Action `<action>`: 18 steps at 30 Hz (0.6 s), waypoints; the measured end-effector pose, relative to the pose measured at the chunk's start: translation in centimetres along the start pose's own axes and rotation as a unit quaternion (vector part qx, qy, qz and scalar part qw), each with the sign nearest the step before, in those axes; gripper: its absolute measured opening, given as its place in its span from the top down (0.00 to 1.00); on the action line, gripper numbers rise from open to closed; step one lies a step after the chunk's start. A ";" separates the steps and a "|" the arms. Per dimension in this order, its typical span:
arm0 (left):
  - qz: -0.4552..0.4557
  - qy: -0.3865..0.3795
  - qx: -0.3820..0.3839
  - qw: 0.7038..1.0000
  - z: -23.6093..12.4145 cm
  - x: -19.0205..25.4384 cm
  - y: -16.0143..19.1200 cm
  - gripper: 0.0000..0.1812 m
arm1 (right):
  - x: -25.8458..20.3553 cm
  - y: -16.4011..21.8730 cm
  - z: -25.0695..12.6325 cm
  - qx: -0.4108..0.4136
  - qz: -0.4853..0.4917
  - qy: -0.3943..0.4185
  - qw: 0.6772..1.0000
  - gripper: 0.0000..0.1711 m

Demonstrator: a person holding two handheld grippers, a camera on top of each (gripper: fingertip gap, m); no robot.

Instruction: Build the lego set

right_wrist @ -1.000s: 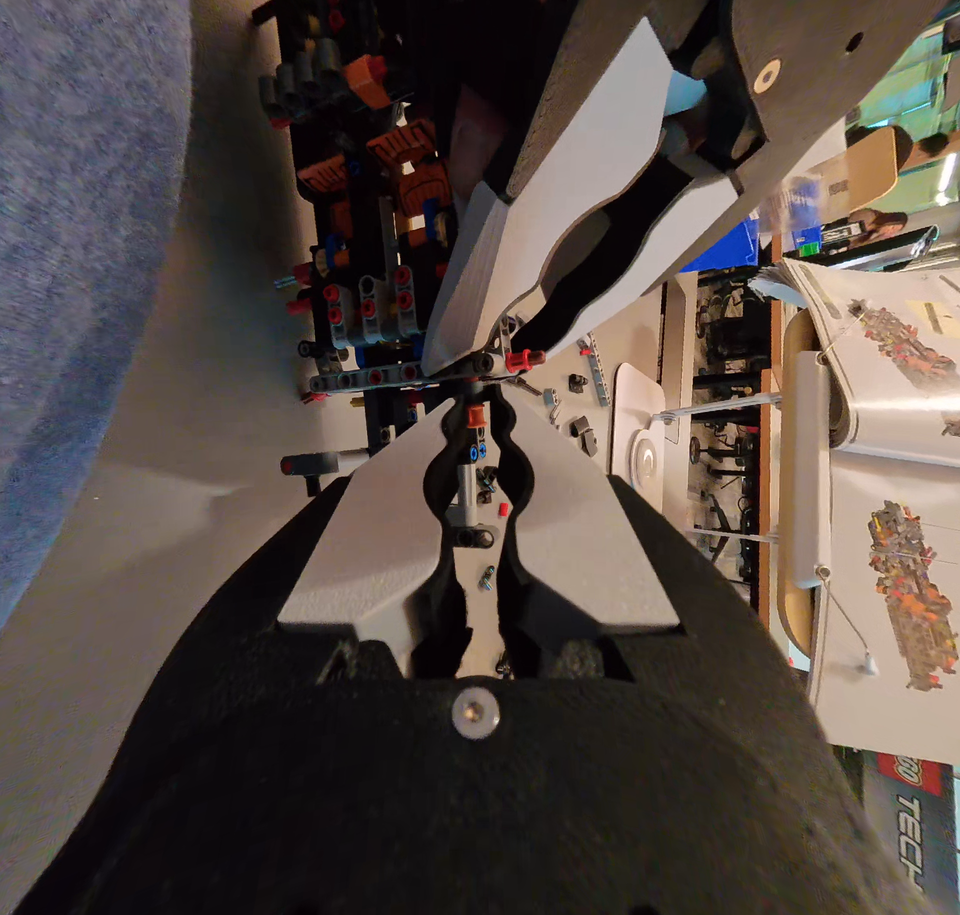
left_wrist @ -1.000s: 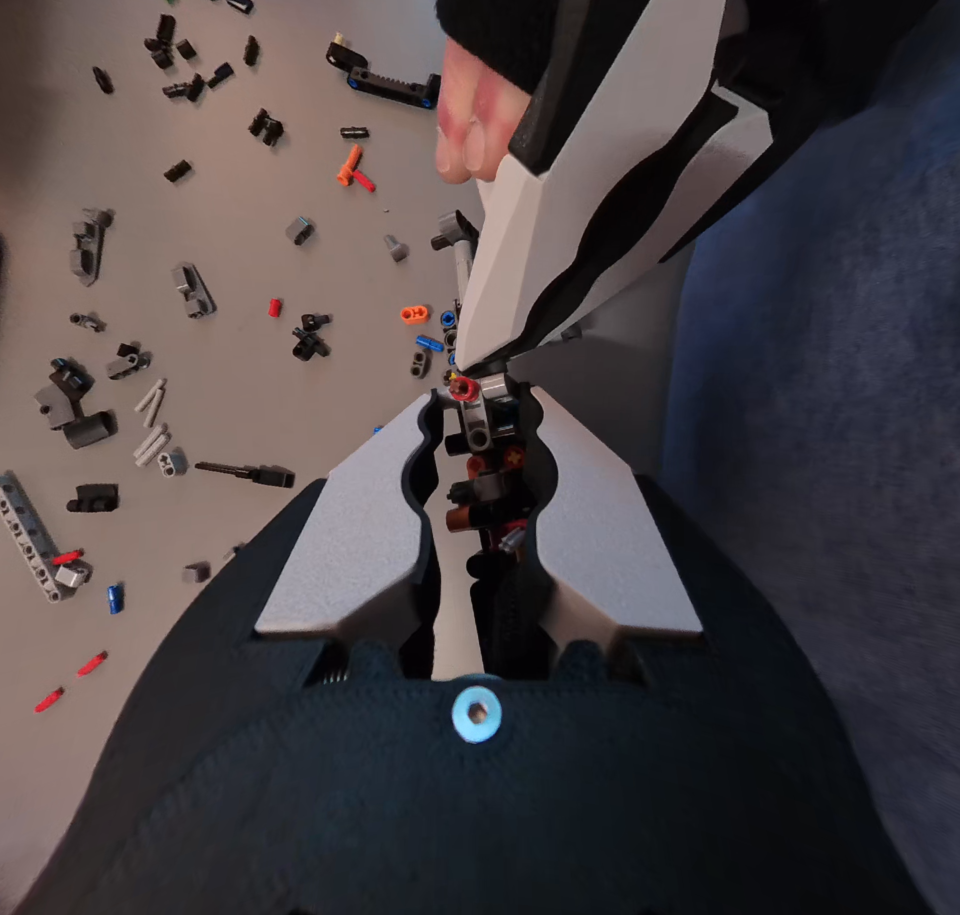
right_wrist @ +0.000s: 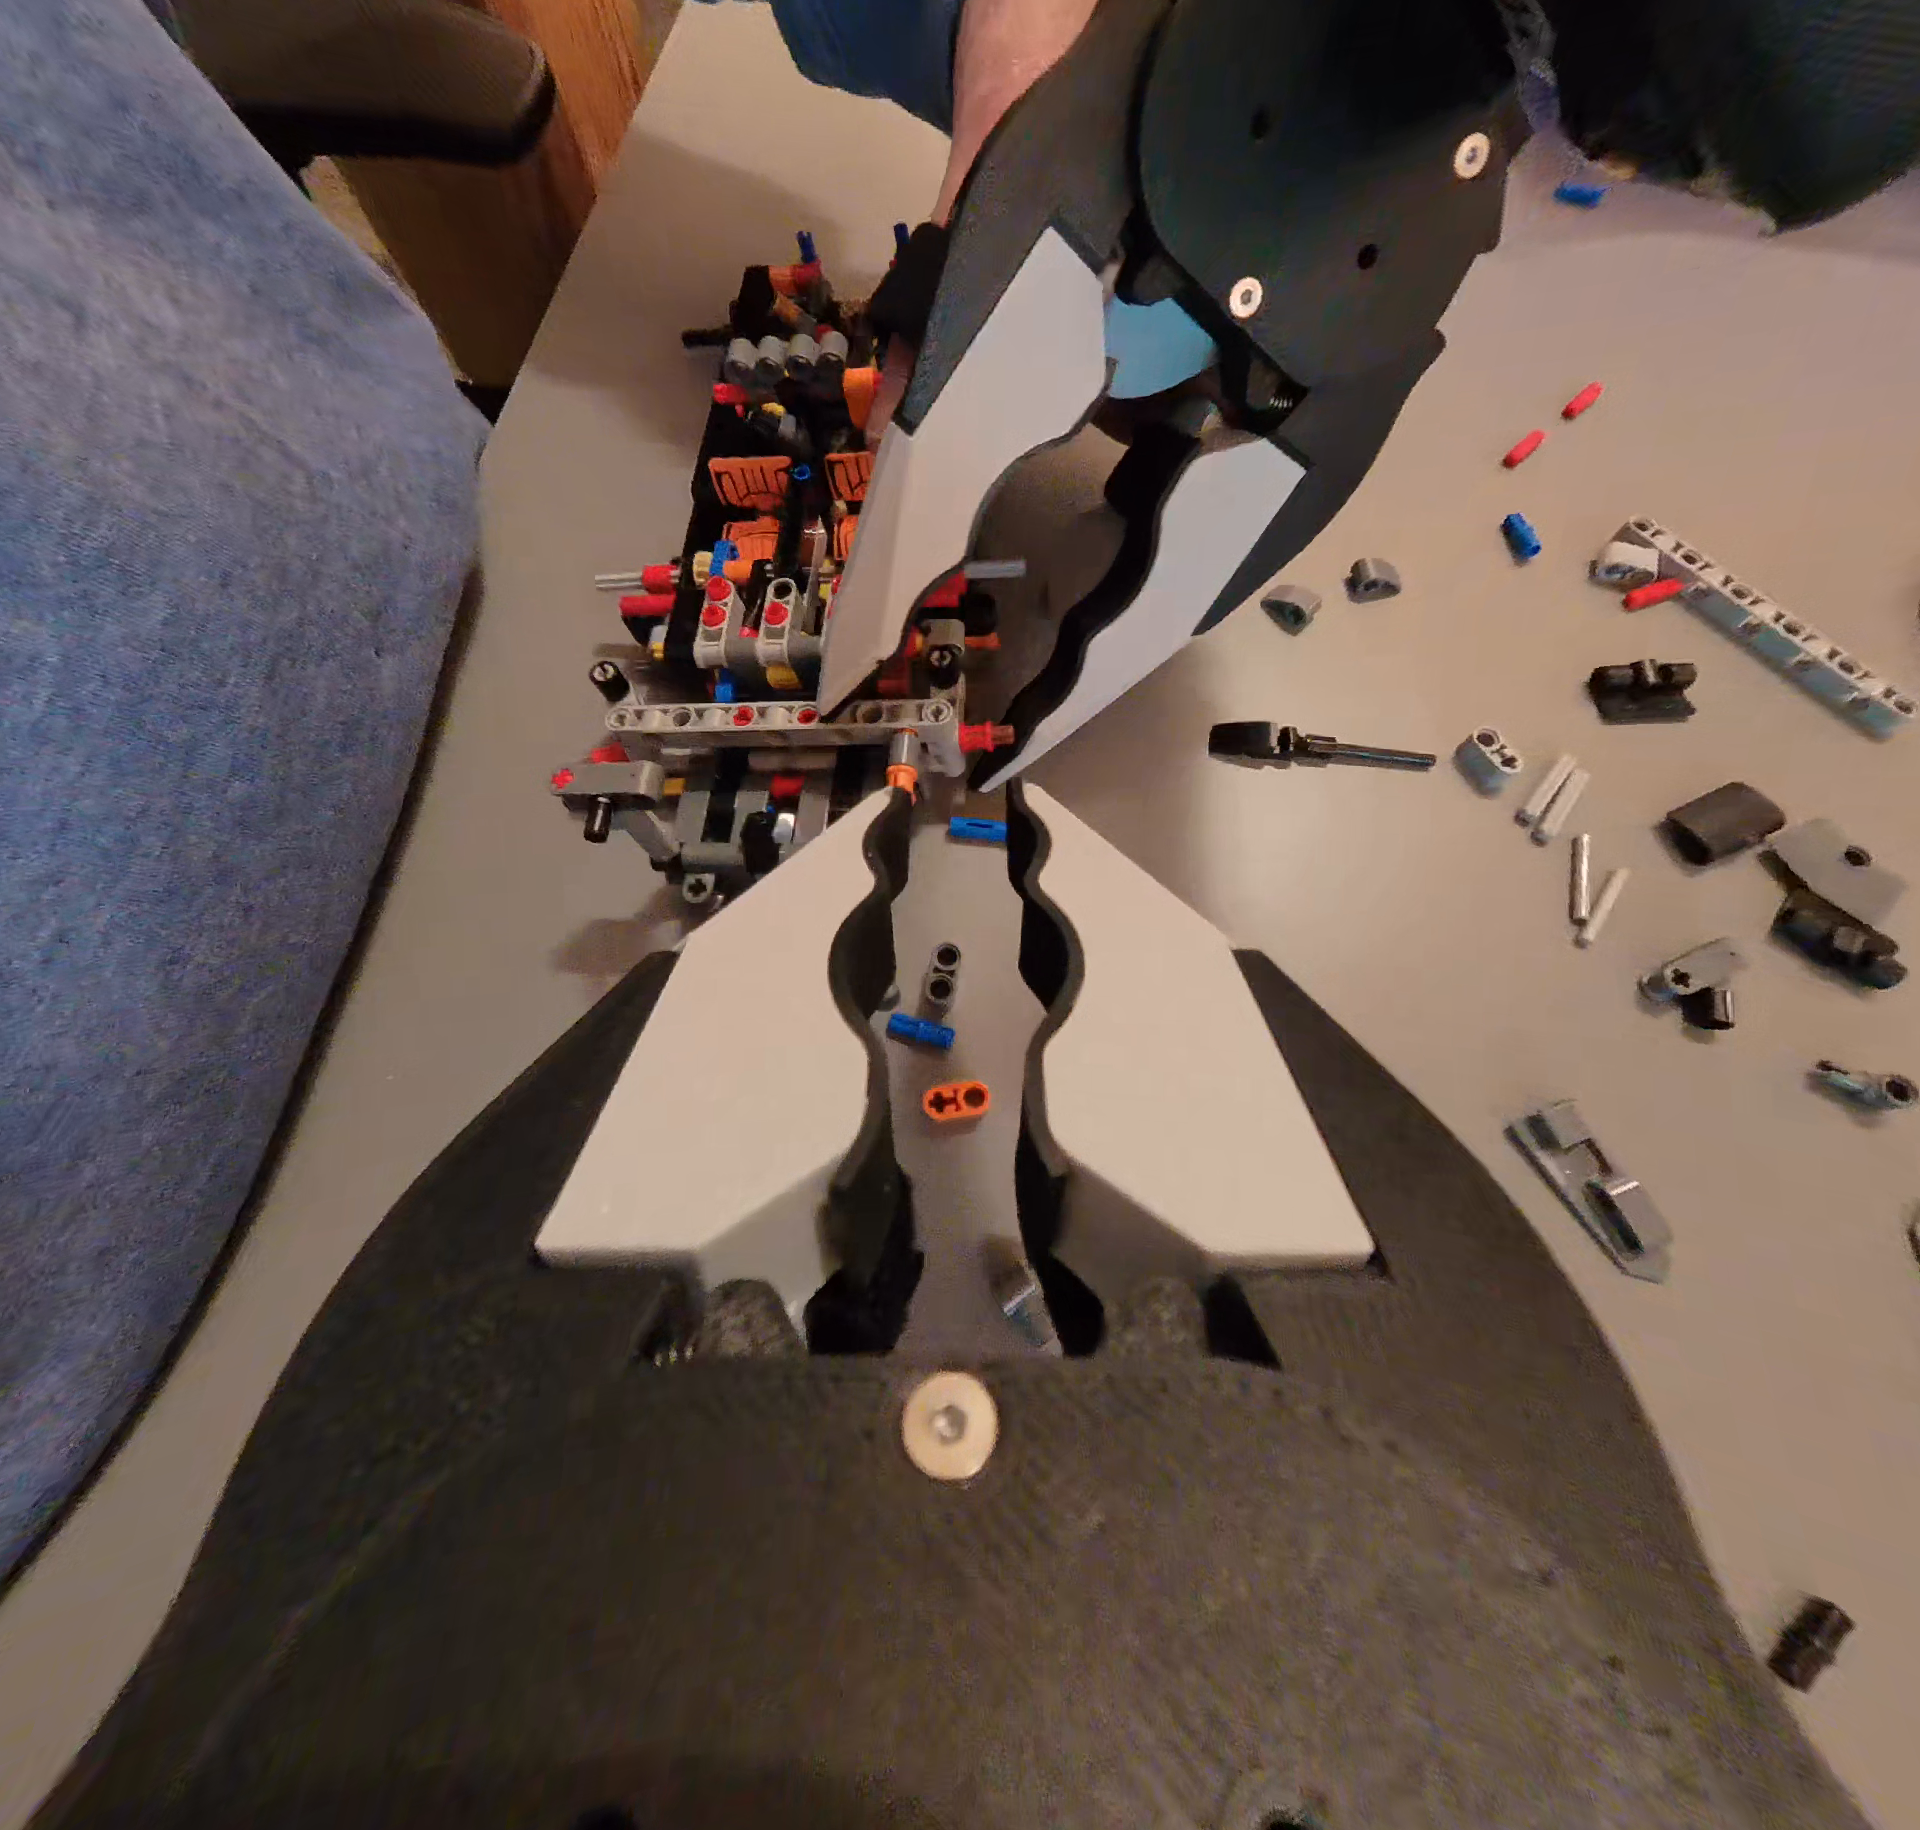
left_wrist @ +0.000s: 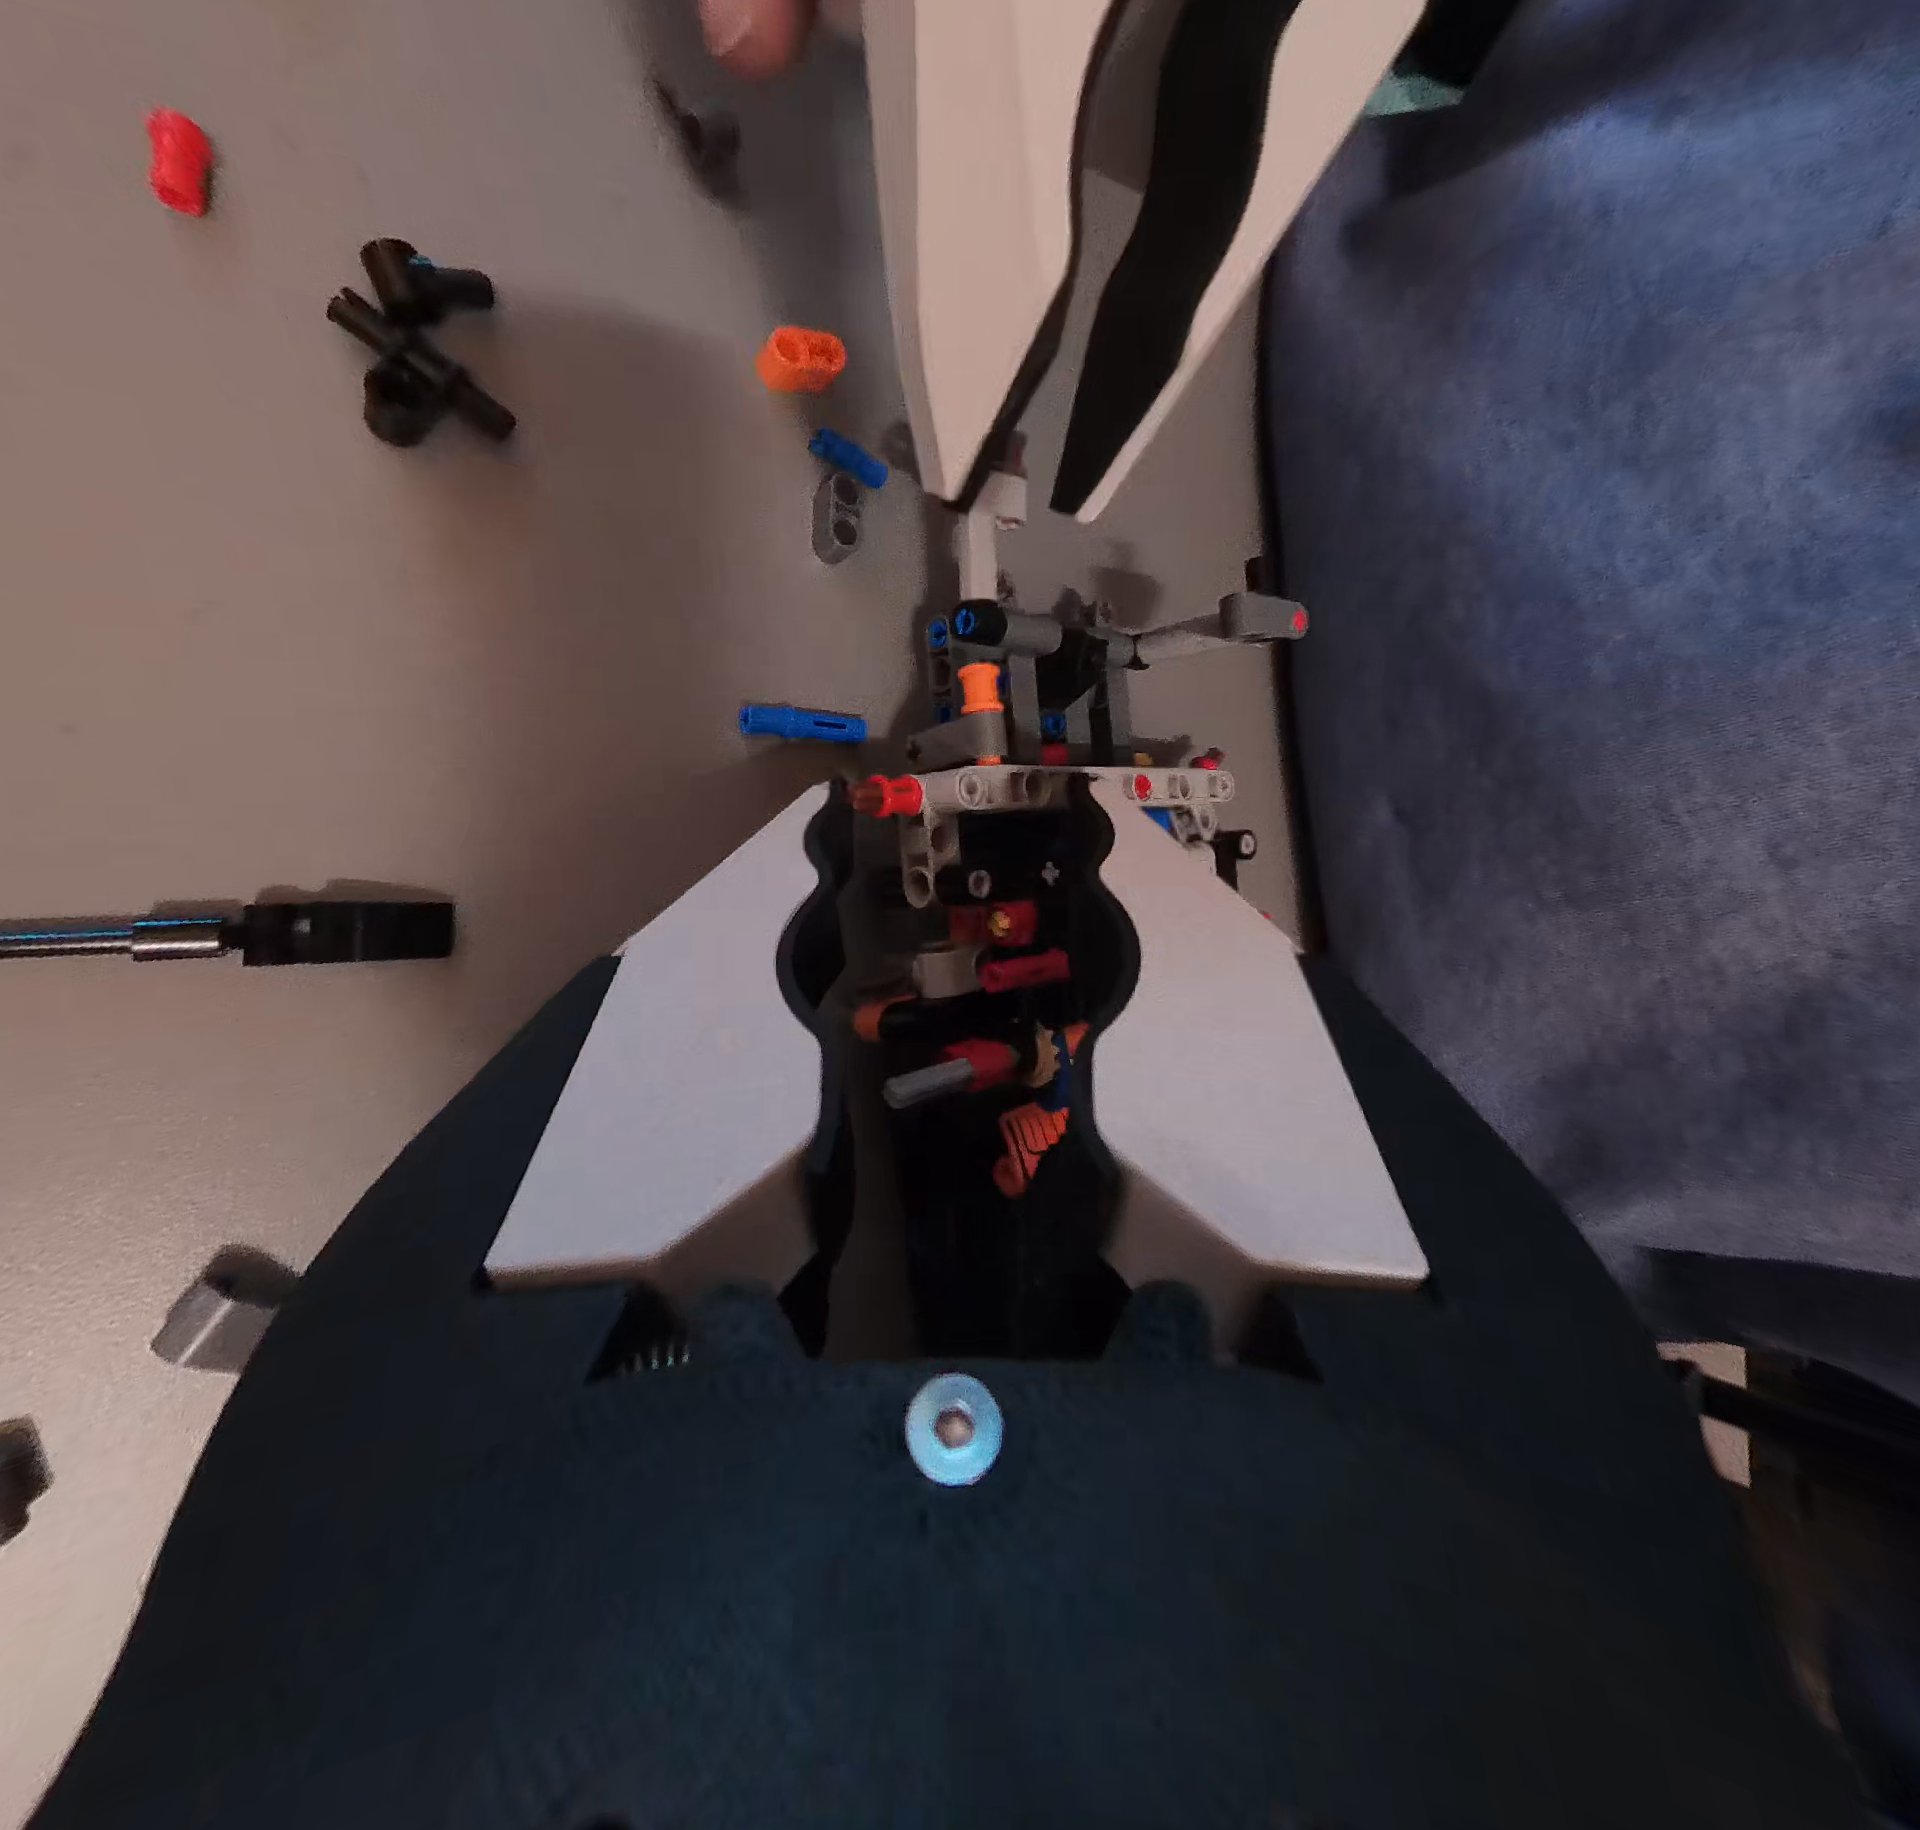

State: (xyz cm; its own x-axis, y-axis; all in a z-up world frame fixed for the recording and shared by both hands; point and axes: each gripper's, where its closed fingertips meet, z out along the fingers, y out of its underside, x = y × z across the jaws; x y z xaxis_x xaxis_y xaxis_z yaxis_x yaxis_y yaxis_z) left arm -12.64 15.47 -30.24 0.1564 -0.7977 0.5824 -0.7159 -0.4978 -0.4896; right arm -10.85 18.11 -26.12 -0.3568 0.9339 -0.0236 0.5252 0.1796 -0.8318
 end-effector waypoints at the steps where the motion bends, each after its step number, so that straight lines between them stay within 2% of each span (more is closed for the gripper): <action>1: 0.002 0.001 -0.002 1.000 0.1 0.1 0.1 0.78 | 0.0 0.0 0.0 0.007 0.006 -0.003 1.000 0.91; 8: 0.038 -0.082 -0.016 0.996 -0.6 -0.8 0.1 0.71 | 0.2 0.5 -0.3 0.025 0.037 -0.009 0.999 0.91; 13: 0.056 -0.155 0.009 0.986 -3.2 -0.6 -0.9 0.66 | 0.6 1.3 -0.5 0.024 0.053 -0.009 0.998 0.88; 16: 0.076 -0.221 0.023 0.972 -5.1 1.2 -1.8 0.58 | 0.3 1.6 -0.4 0.024 0.064 -0.023 0.997 0.85; 18: 0.098 -0.262 0.012 0.960 -5.1 2.9 -2.0 0.54 | -0.2 1.7 -0.2 0.016 0.058 -0.035 0.998 0.87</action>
State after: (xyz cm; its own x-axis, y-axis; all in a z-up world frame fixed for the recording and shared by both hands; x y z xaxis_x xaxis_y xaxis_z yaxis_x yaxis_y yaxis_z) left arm -14.26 15.89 -24.32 0.3462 -0.9351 0.0749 -0.7512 -0.3242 -0.5749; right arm -9.70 18.24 -27.43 -0.3490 0.9235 -0.1590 0.5409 0.0600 -0.8389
